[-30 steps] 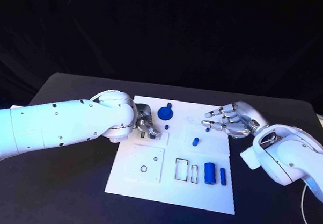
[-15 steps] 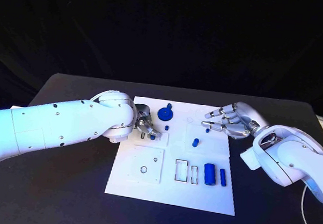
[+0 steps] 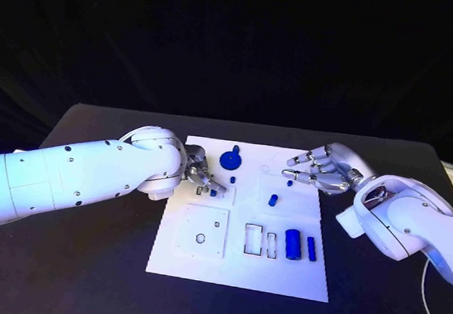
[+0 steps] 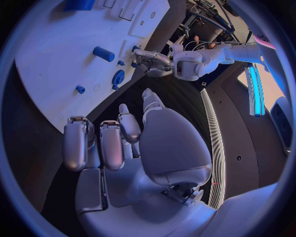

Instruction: Assemble the parts on the task board

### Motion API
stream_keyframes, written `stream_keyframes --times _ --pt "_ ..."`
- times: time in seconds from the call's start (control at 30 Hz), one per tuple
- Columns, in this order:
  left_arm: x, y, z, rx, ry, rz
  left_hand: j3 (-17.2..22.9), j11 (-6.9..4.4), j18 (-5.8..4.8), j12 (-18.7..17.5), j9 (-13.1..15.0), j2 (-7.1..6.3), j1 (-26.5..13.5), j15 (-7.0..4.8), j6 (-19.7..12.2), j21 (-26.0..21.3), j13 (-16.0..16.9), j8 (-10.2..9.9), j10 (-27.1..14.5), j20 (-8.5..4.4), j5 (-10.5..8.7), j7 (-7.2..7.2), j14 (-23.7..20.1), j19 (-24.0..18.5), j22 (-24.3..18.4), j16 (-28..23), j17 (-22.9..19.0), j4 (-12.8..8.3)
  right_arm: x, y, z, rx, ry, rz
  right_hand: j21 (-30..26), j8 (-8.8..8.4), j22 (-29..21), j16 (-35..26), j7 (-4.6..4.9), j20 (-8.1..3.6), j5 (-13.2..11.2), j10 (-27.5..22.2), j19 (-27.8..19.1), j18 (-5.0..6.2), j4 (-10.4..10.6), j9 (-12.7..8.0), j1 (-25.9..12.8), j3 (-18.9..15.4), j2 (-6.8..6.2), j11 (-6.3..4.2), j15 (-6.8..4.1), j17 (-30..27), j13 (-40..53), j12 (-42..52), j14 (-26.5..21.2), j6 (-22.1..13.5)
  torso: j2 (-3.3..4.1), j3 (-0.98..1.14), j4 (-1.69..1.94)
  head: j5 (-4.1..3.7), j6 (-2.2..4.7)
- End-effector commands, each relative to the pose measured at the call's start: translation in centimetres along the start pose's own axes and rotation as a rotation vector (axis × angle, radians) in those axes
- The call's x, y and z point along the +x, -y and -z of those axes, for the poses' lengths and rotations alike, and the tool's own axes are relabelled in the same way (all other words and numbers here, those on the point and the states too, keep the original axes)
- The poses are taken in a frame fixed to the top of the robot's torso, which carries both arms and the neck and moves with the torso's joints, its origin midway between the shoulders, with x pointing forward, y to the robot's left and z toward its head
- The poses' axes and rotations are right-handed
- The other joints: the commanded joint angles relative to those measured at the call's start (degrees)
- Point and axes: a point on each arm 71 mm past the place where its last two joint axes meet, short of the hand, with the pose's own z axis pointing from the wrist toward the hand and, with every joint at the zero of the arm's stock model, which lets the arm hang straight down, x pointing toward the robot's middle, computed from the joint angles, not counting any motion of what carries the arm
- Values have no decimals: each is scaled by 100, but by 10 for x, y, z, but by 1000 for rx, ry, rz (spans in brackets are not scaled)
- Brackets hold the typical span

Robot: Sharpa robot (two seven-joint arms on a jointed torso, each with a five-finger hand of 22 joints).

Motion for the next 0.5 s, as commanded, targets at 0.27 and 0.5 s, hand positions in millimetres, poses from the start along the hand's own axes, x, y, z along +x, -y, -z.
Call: stream_keyframes --times 0.27,0.5 --pt "-19 0 10 19 43 80 -491 -1 -53 -206 -13 32 -55 -25 -52 -102 -185 -59 -96 -44 -33 36 596 167 779 18 1509 19 -1 -1 -2 -19 25 -11 -80 10 -73 -87 -4 -2 7 -90 -72 86 -13 5 14 -62 50 -3 5 -69 -93 -137 191 -7 -4 10 -11 49 42" --pt "-41 -2 18 16 7 48 -251 131 41 -1004 -113 326 701 66 -457 -446 -980 -292 -612 19 58 201 596 -41 443 18 1509 -91 -1 0 -3 -18 32 -17 -82 10 -74 -88 -4 -2 20 -94 -71 86 -12 5 18 -65 52 -3 5 -68 -99 -145 191 -8 0 6 -3 63 73"
